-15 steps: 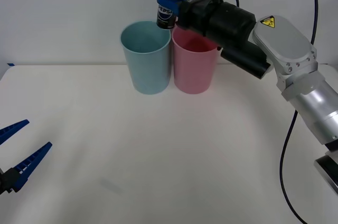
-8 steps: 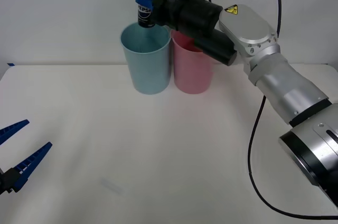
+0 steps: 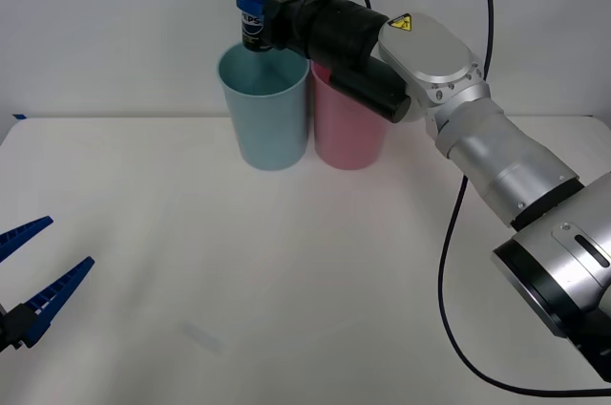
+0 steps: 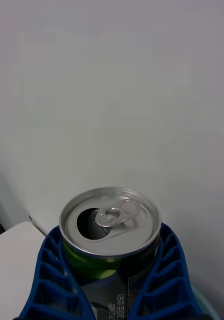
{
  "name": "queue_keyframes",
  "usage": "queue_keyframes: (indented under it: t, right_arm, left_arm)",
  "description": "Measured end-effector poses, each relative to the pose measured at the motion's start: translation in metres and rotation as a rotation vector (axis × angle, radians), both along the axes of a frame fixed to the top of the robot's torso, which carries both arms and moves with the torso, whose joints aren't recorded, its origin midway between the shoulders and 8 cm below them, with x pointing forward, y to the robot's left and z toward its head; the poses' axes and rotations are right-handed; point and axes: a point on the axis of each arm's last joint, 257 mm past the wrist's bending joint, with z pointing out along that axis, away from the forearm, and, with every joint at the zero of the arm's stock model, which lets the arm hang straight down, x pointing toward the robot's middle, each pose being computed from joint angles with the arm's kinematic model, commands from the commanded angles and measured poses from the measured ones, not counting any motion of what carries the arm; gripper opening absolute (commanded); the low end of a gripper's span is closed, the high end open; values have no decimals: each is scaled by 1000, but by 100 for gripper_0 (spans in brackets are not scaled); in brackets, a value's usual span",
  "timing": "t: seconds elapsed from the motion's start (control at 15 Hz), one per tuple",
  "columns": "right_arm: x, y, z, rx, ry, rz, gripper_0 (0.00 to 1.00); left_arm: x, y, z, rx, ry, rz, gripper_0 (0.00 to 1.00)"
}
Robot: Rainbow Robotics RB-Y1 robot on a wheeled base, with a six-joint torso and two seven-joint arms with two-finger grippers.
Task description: Grasp the object on the table and drop it into the matching bin: aluminum can to the light blue bin, PET bottle to the pink bin.
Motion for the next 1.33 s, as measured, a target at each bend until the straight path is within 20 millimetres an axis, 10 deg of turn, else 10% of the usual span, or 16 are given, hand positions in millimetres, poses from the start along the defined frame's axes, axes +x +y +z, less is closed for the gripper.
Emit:
queue_keyframes:
  t: [0.07, 0.13, 1.33]
  right_arm:
    - [0, 0, 1, -1, -2, -1, 97]
    - [0, 0, 2, -1, -5, -2, 100]
    - [-17, -38, -7, -16, -67, 7, 100]
  left_arm:
    - [0, 0, 0, 0, 0, 0, 100]
    - [0, 0, 0, 0, 0, 0, 100]
    - [0, 0, 0, 0, 0, 0, 100]
